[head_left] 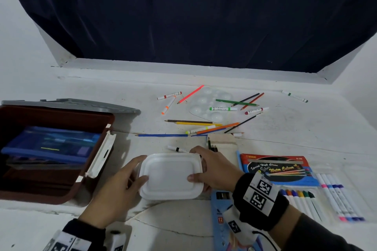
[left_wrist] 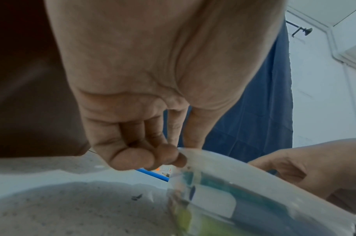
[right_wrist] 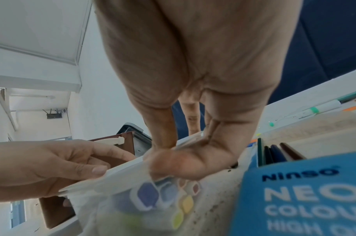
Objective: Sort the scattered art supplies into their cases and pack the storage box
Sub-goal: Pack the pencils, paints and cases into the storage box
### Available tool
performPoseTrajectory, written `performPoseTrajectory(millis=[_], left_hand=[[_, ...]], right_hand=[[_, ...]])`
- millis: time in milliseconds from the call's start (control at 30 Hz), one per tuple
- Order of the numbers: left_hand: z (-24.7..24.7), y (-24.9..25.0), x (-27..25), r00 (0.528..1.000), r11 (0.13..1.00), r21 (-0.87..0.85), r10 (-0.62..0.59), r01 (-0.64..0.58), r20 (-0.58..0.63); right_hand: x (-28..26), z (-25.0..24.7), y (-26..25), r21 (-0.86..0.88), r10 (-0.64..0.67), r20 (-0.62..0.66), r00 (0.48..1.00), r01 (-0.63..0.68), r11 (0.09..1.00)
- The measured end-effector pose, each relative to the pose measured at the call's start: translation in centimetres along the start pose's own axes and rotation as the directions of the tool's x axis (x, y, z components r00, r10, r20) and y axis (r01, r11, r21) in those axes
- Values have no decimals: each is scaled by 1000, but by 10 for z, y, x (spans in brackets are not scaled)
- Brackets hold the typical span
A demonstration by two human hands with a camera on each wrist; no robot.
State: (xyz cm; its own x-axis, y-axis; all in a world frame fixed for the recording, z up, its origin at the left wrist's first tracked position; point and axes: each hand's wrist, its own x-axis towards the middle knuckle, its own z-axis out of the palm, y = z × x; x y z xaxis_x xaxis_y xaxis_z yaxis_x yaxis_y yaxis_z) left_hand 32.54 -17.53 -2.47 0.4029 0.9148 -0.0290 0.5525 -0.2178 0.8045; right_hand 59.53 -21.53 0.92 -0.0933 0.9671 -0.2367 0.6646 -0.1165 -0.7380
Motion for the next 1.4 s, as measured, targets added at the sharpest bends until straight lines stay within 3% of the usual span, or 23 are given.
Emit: performPoseTrajectory(millis=[367, 600, 667, 767, 900, 1000, 1067, 1200, 1300, 1400], left_hand=[[-6, 10, -11, 997, 998, -37, -57, 59, 52], [-6, 15, -10, 996, 996, 36, -86, 87, -36], [-7, 17, -13, 995, 987, 152, -34, 48, -98], [-5, 14, -15, 984, 936, 338, 141, -95, -114], [6, 23, -11, 953, 904, 328, 301, -274, -32], [16, 32, -4, 930, 880, 308, 363, -362, 55], [21, 35, 1, 934, 880, 314, 339, -357, 115], [27, 36, 8, 956, 882, 381, 211, -276, 203], [26, 34, 10, 961, 891, 373, 198, -259, 195], [24, 23, 13, 962, 899, 351, 214, -263, 172]], right_hand=[[-9, 6, -2, -10, -28, -30, 999, 27, 1000], [-4, 11, 0, -8, -31, -97, 995, 30, 1000], [-6, 13, -1, -32, -32, -120, 992, 28, 999], [-14, 12, -1, -232, -26, -202, 979, -22, 972], [-23, -5, 18, -380, -73, -298, 952, -48, 924], [-33, -15, 37, -554, -11, -156, 988, -78, 829], [-39, -16, 43, -665, 29, -23, 999, -37, 746], [-48, -10, 41, -596, 93, -26, 995, -90, 798], [-53, 1, 41, -636, 111, 2, 994, -84, 767], [-57, 10, 37, -735, 63, 52, 997, -5, 678]])
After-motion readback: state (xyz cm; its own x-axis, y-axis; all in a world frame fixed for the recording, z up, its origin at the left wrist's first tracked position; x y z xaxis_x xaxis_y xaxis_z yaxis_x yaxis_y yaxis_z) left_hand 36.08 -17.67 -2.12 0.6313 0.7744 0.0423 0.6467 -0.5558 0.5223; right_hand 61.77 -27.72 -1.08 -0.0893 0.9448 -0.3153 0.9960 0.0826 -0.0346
